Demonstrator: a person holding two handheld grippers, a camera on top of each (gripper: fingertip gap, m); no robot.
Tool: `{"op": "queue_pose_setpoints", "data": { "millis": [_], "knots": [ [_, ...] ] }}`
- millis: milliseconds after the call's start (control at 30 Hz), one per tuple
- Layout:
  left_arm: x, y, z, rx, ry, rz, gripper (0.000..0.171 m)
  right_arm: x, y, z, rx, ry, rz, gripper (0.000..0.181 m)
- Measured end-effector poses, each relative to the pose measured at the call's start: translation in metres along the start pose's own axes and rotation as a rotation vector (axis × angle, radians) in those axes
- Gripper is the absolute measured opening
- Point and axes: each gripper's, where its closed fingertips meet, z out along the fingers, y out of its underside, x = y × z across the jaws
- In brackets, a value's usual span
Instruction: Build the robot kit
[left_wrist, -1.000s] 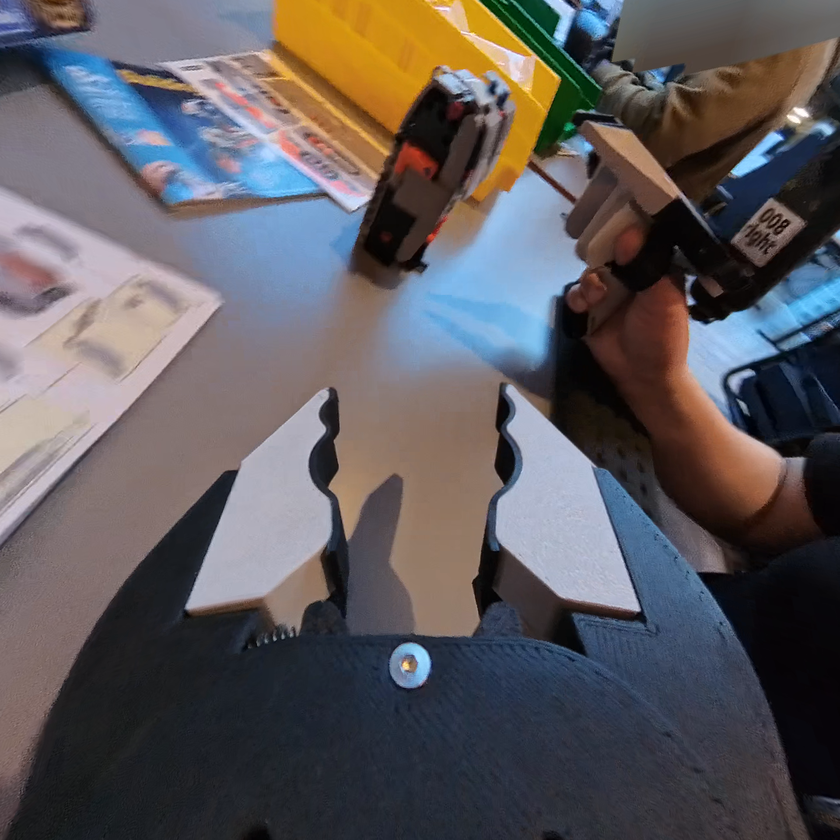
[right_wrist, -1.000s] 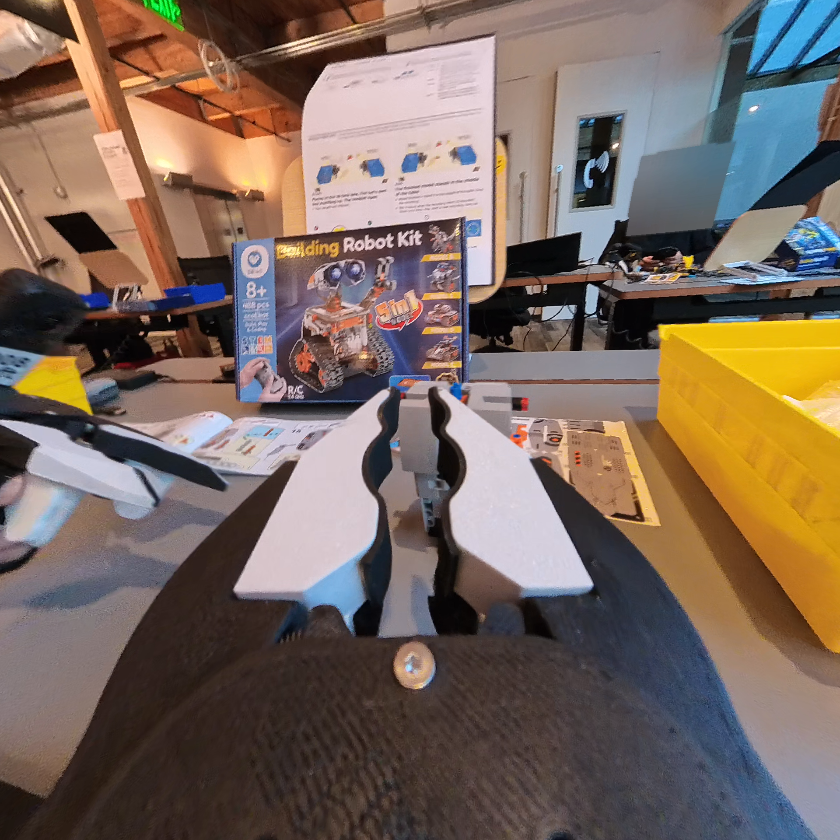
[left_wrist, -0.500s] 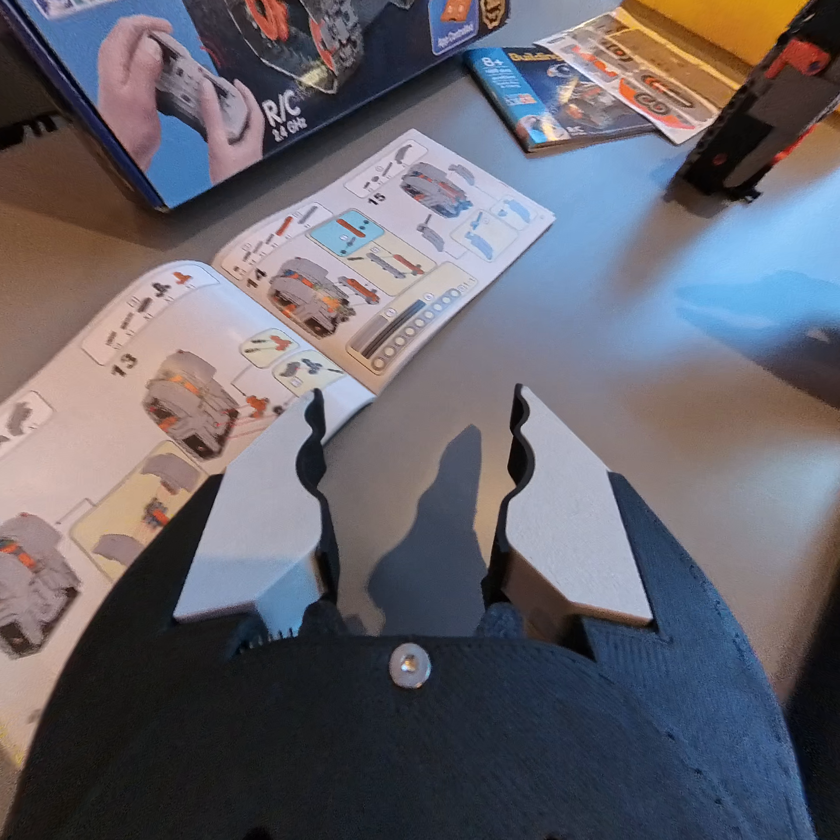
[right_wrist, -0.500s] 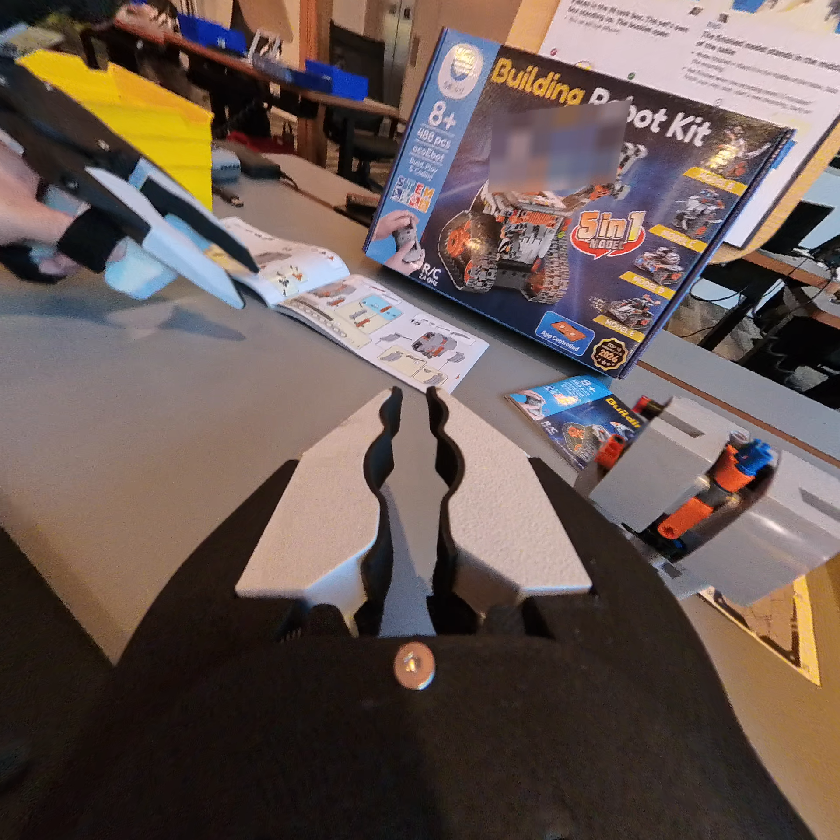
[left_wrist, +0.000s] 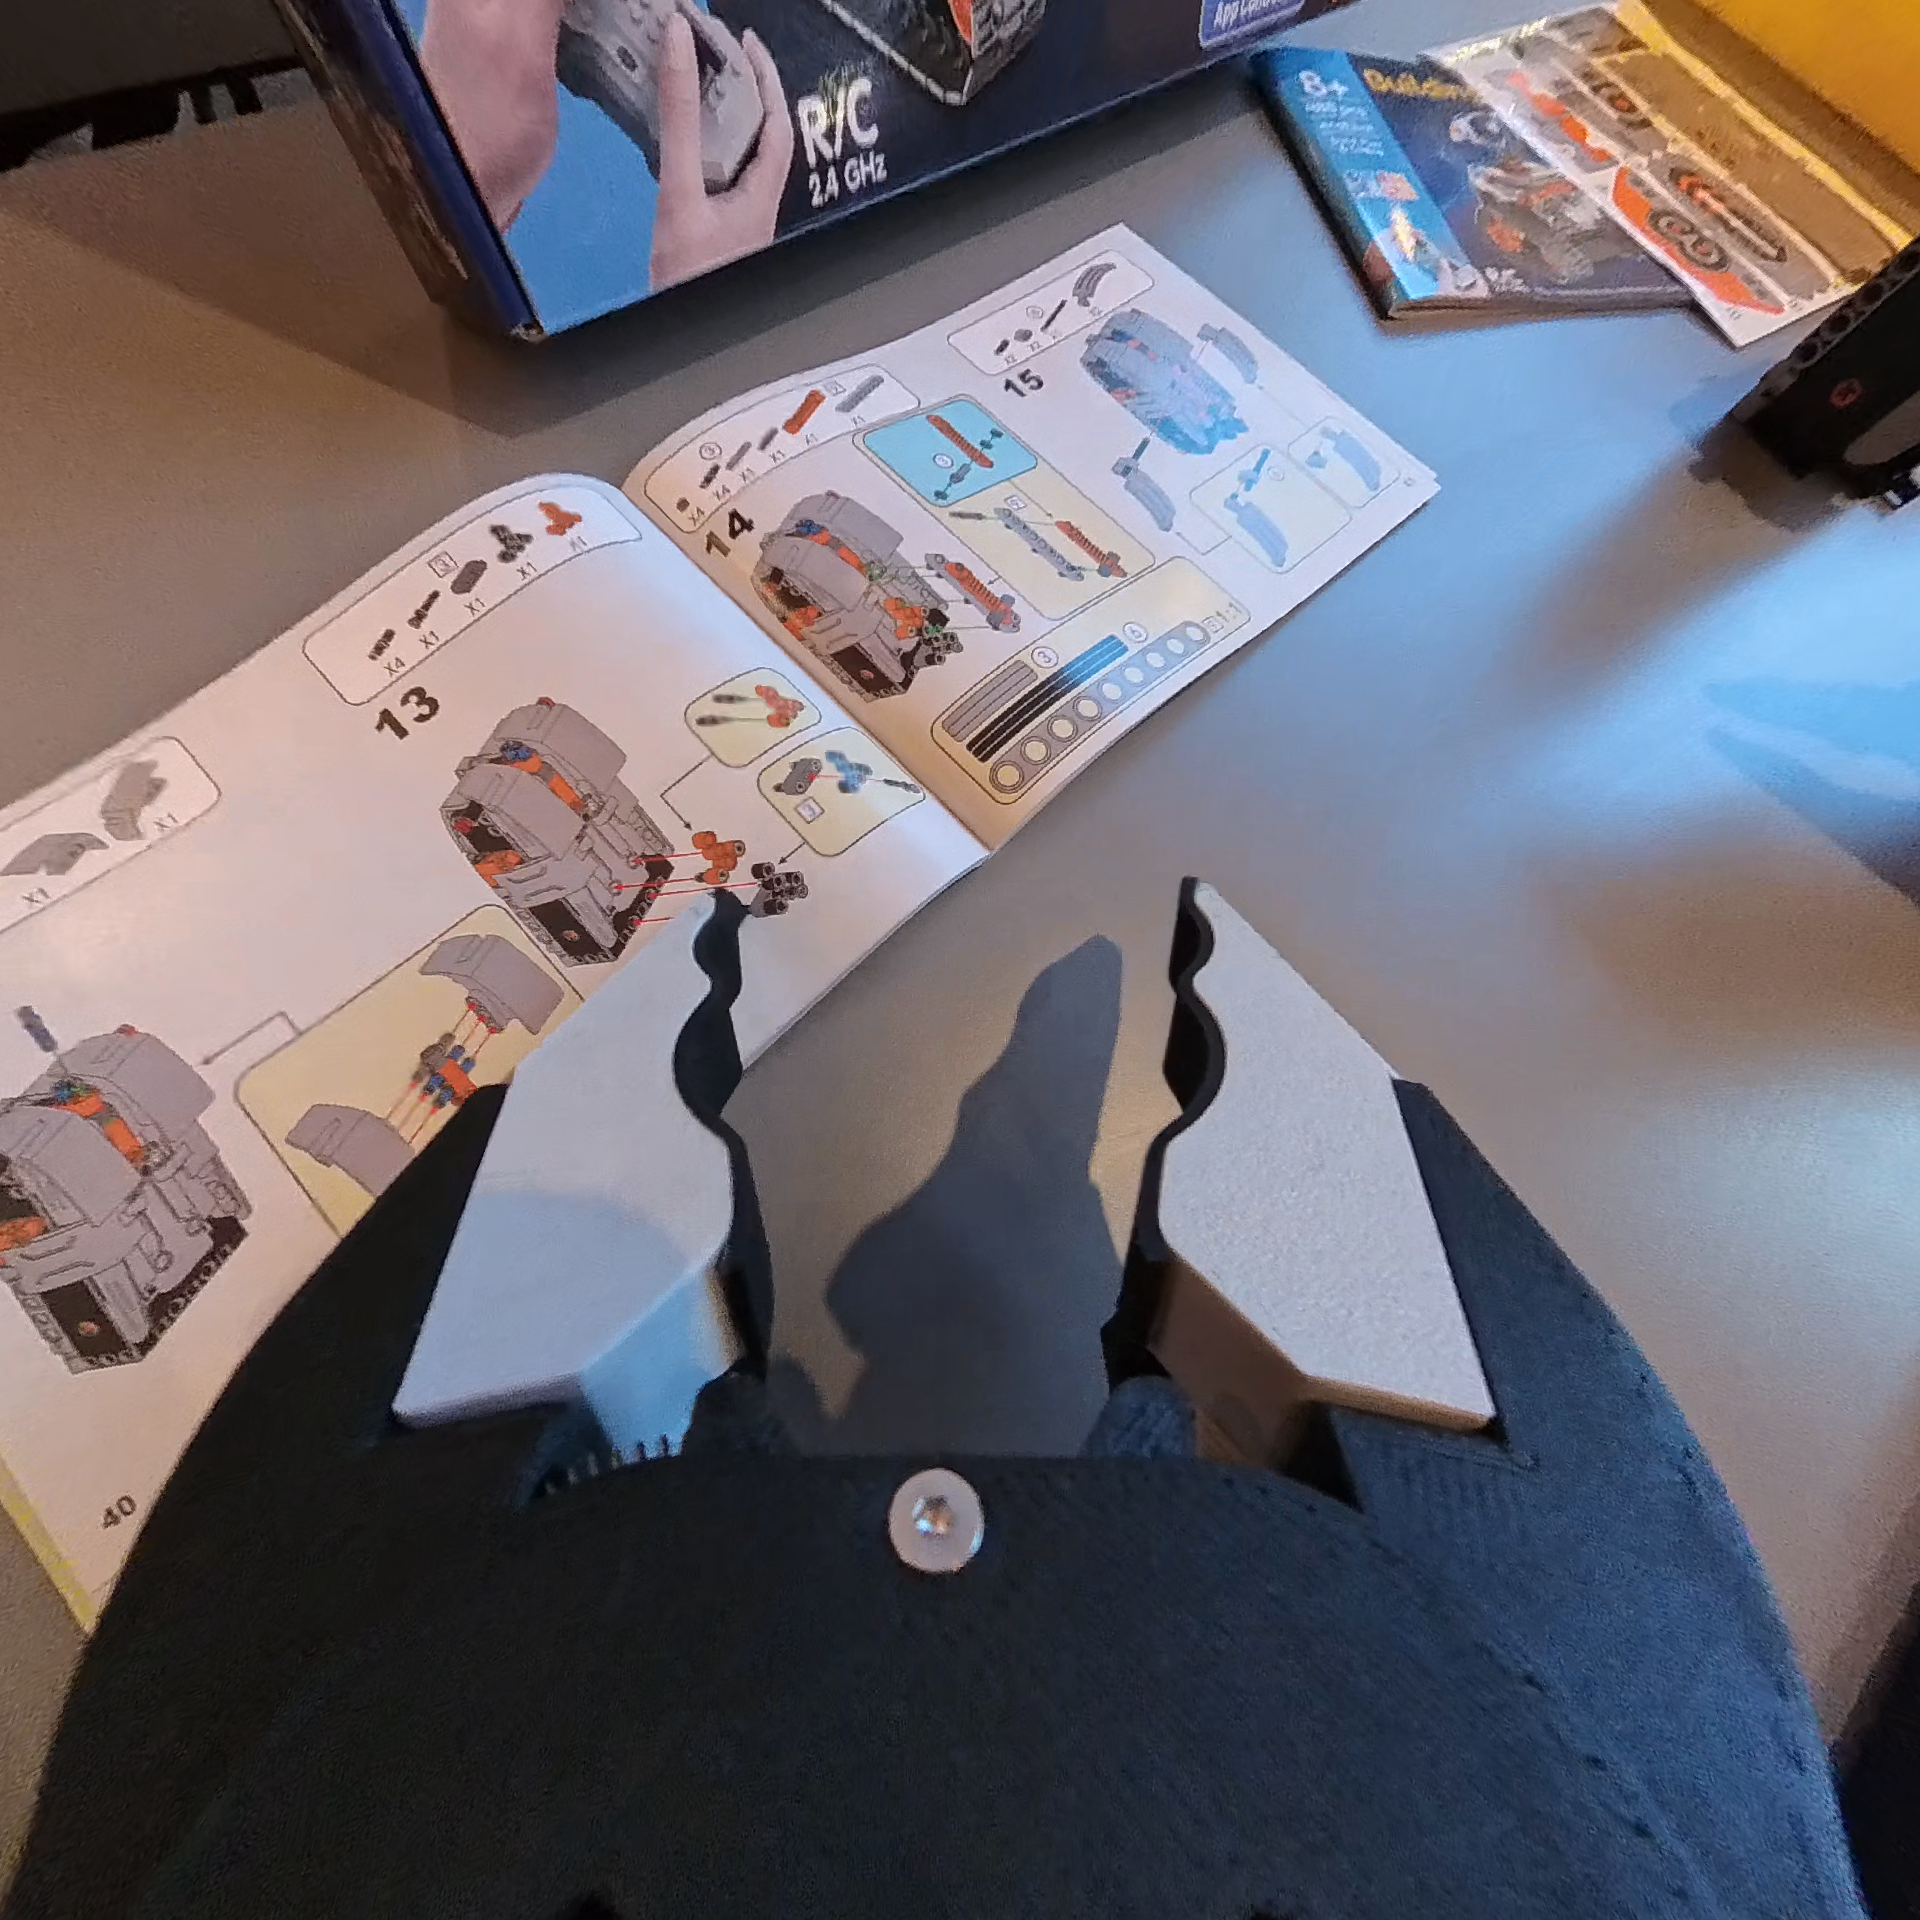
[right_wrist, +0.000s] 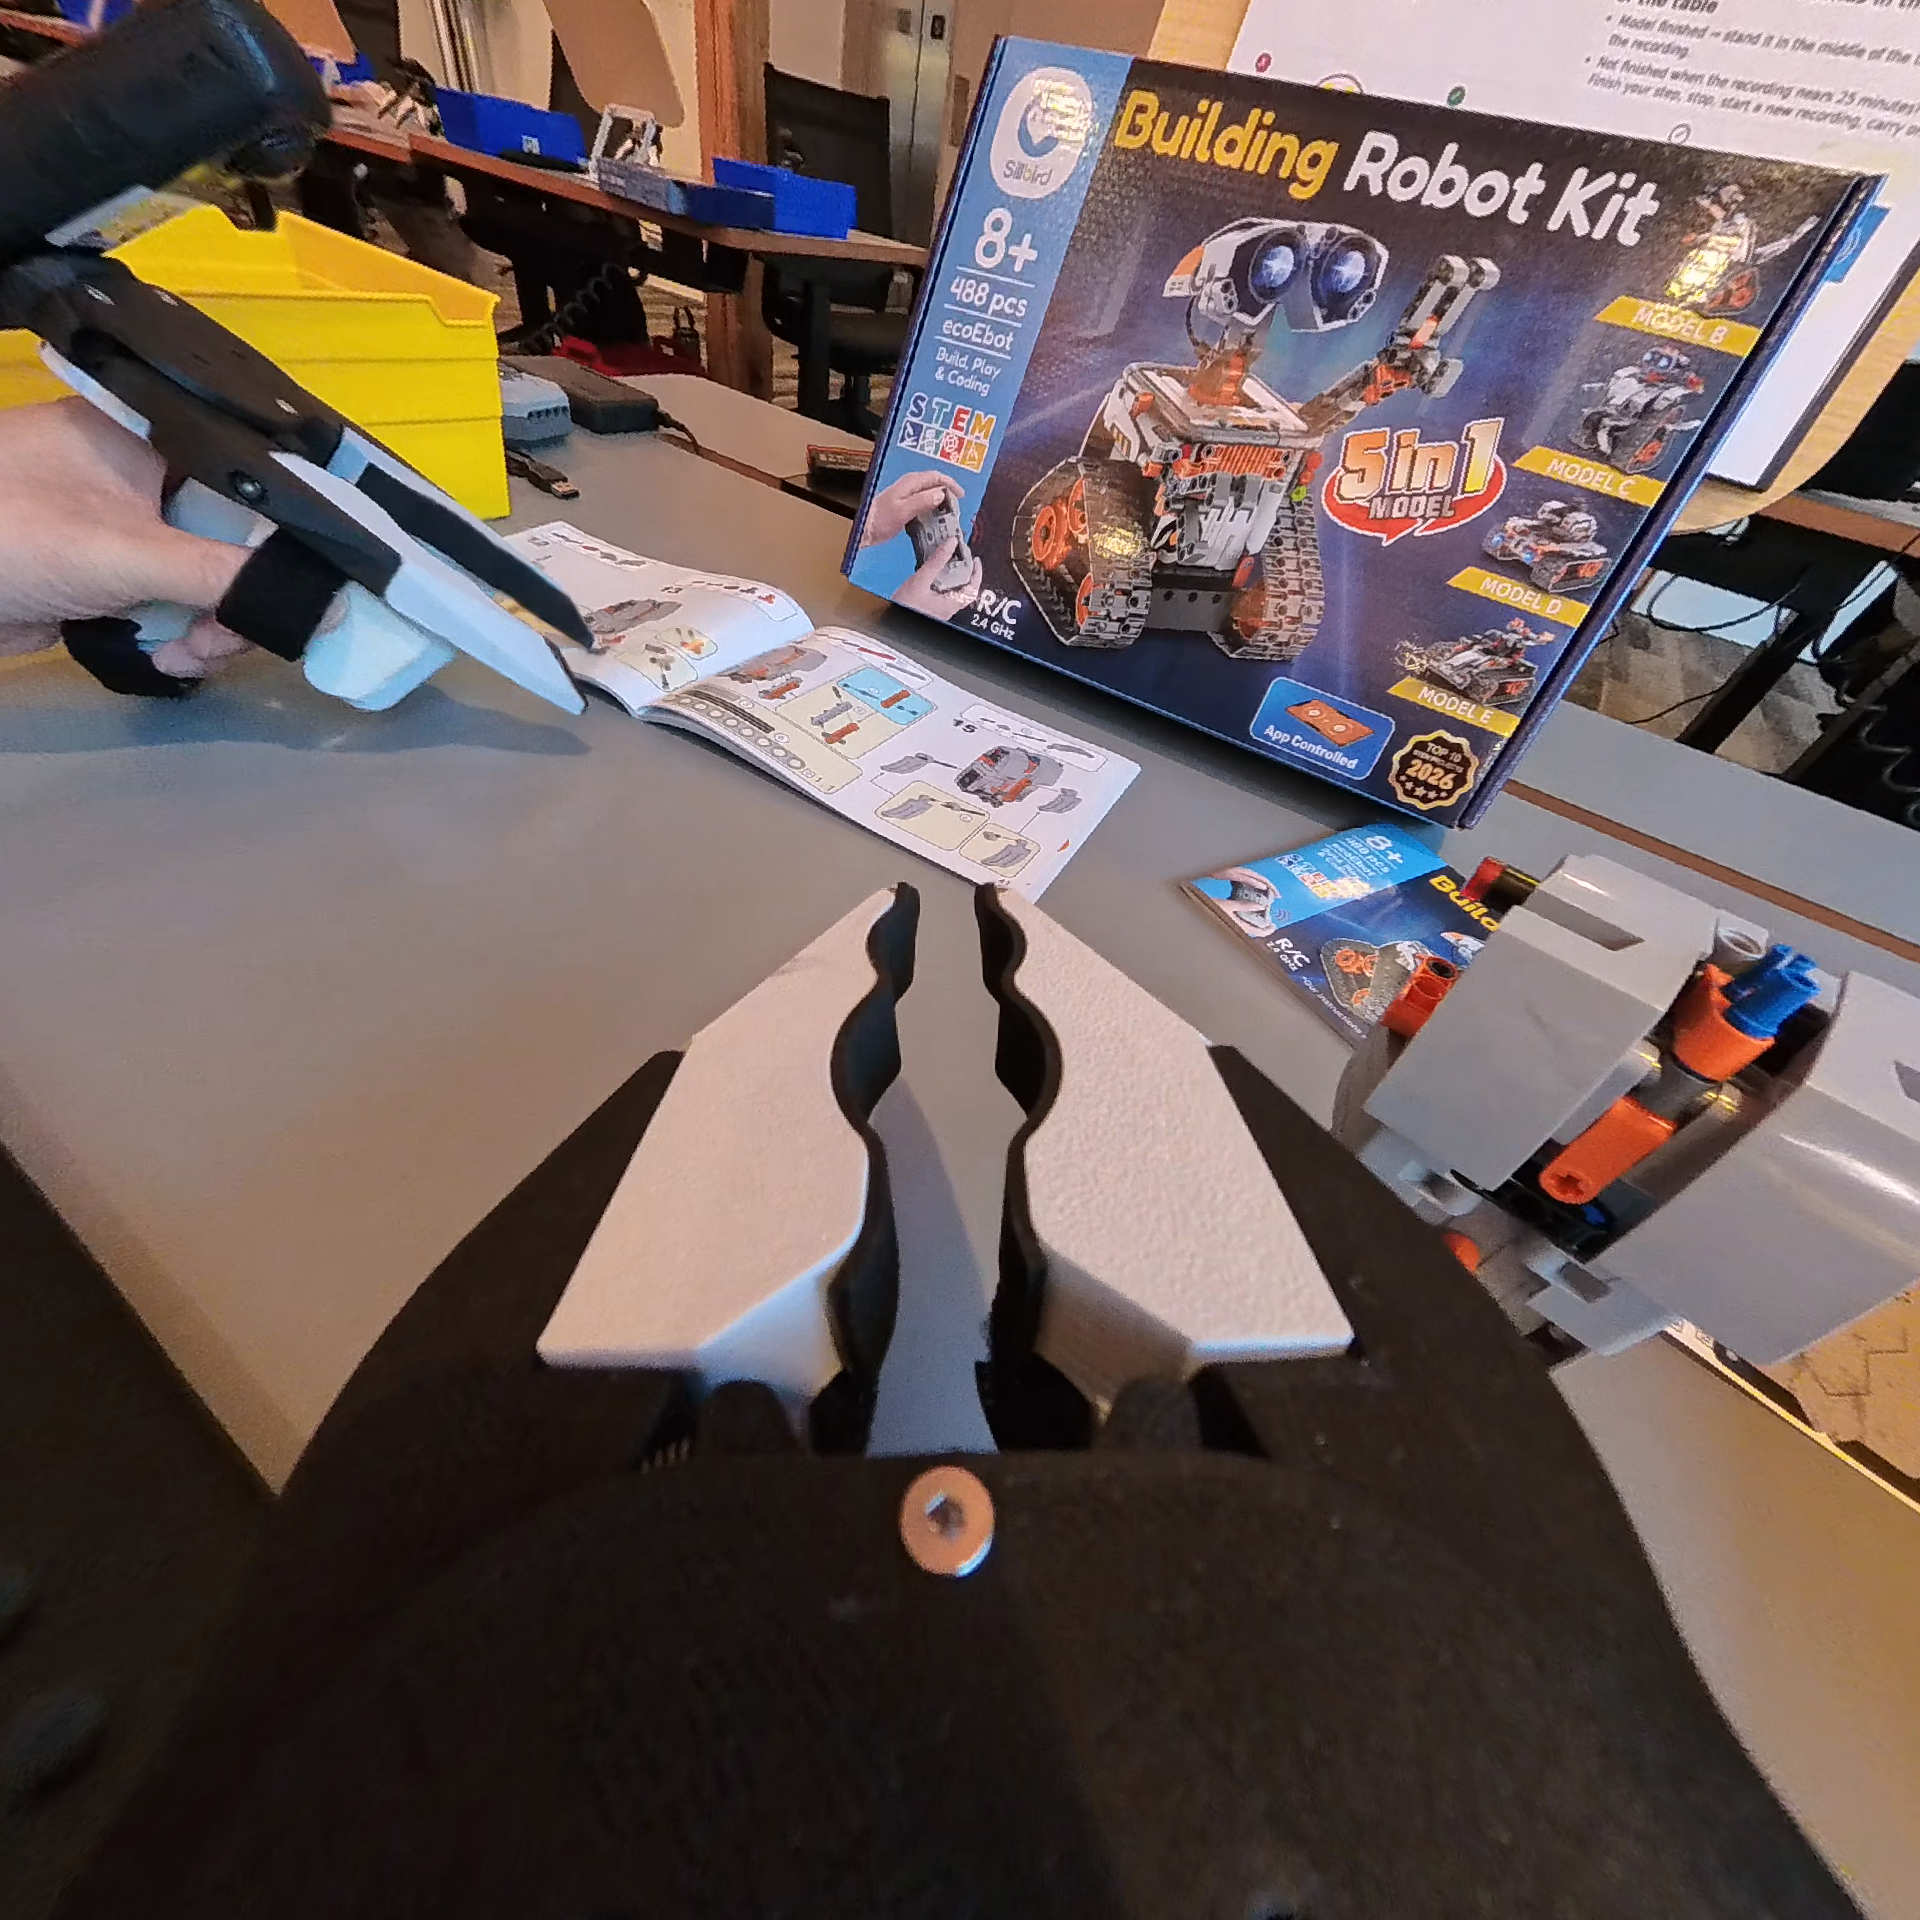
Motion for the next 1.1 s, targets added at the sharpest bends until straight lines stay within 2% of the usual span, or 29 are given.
{"op": "queue_pose_setpoints", "data": {
  "millis": [167,333,400,500,533,667,833,900,967,1033,1100],
  "knots": [
    [0.013,-0.025,-0.028,0.132,0.022,-0.021,0.081,0.000,0.001,0.001,-0.007,0.001,-0.001,0.009],
    [0.048,-0.056,-0.098,0.314,0.164,-0.051,0.074,-0.003,0.004,0.002,-0.025,0.004,-0.031,0.009],
    [0.042,-0.061,-0.131,0.352,0.169,-0.045,0.072,-0.006,0.002,0.003,-0.027,0.006,-0.063,0.009],
    [0.005,-0.067,-0.179,0.389,0.100,-0.040,0.068,-0.014,-0.001,0.012,-0.038,-0.007,-0.095,0.009],
    [-0.011,-0.066,-0.192,0.377,0.071,-0.029,0.064,-0.020,-0.003,0.018,-0.038,-0.027,-0.099,0.009],
    [-0.090,-0.044,-0.218,0.197,-0.120,-0.008,0.066,-0.046,-0.016,0.047,-0.054,-0.084,-0.180,0.002],
    [-0.150,-0.058,-0.241,0.146,-0.202,0.021,0.059,-0.070,-0.030,0.097,-0.080,-0.045,-0.260,0.000],
    [-0.173,-0.055,-0.244,0.043,-0.249,0.023,0.054,-0.082,-0.036,0.116,-0.087,-0.053,-0.221,0.000],
    [-0.196,-0.047,-0.242,-0.068,-0.270,0.011,0.021,-0.087,-0.050,0.133,-0.053,-0.055,-0.155,0.000],
    [-0.219,-0.035,-0.235,-0.156,-0.260,-0.072,0.023,-0.076,-0.062,0.149,-0.009,-0.010,-0.103,0.000],
    [-0.234,-0.028,-0.228,-0.185,-0.214,-0.156,0.023,-0.065,-0.062,0.164,-0.009,0.014,-0.066,0.004]
  ]
}}
